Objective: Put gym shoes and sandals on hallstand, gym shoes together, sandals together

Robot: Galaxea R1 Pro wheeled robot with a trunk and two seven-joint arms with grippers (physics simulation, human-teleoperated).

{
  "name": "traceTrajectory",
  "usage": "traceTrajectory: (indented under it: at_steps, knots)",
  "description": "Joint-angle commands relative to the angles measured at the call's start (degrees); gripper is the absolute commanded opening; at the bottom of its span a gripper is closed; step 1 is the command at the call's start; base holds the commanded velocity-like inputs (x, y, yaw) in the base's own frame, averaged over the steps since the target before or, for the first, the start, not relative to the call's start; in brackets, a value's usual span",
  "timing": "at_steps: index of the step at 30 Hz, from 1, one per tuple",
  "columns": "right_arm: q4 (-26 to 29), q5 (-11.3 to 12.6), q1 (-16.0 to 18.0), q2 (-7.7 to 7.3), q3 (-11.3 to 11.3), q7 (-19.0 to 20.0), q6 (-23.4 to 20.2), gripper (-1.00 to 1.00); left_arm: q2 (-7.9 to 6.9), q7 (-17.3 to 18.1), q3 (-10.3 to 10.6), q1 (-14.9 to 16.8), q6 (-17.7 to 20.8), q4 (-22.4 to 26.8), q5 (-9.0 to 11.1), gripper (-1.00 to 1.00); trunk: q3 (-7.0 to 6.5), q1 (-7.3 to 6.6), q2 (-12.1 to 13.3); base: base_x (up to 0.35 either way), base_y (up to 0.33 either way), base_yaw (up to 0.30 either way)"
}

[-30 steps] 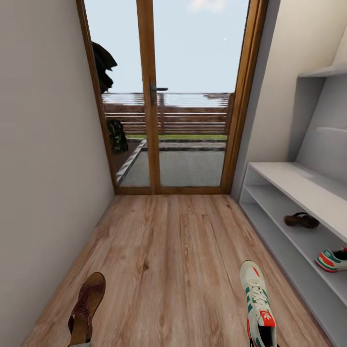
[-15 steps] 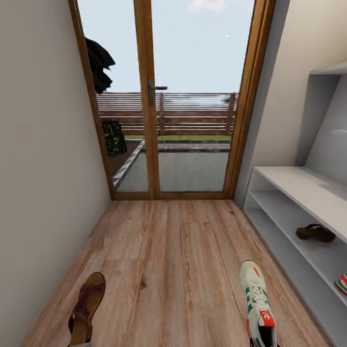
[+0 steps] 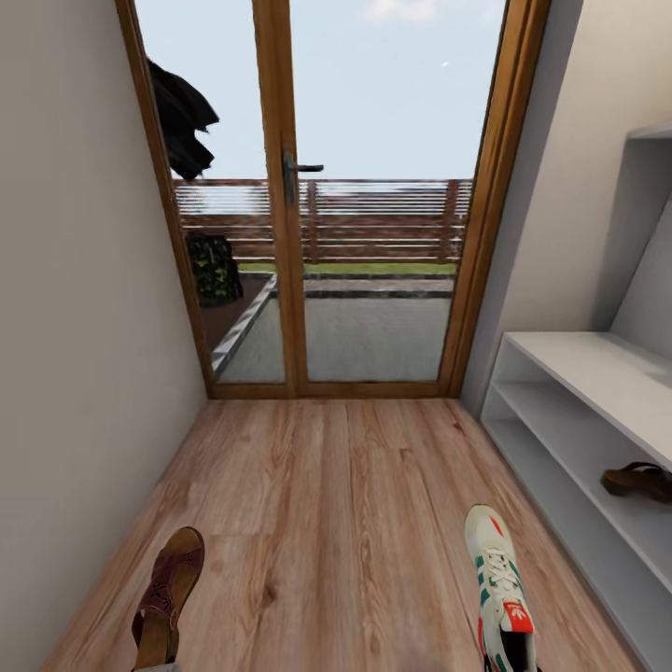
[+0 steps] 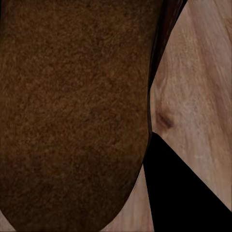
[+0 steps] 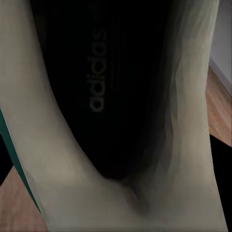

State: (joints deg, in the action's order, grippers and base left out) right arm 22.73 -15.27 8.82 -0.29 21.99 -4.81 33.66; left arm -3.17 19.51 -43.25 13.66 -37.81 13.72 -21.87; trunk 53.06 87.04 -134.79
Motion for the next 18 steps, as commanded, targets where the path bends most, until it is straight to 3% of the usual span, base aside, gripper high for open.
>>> traceTrajectory:
  at_steps: [1,18]
  knots:
    - [-0.1,-0.6,0.1,0.02,0.2,-0.3,0.2,-1.0,0.01,0.4,-0.5,0.1,-0.2,0.0,-0.4,-1.0,0.05,0.02,0.0,0.337,0.0,0.0]
    - [-0.1,-0.6,0.1,0.02,0.2,-0.2,0.2,-1.0,0.01,0.4,-0.5,0.1,-0.2,0.0,-0.4,-1.0,0.05,0.02,0.0,0.337,0.0,0.0]
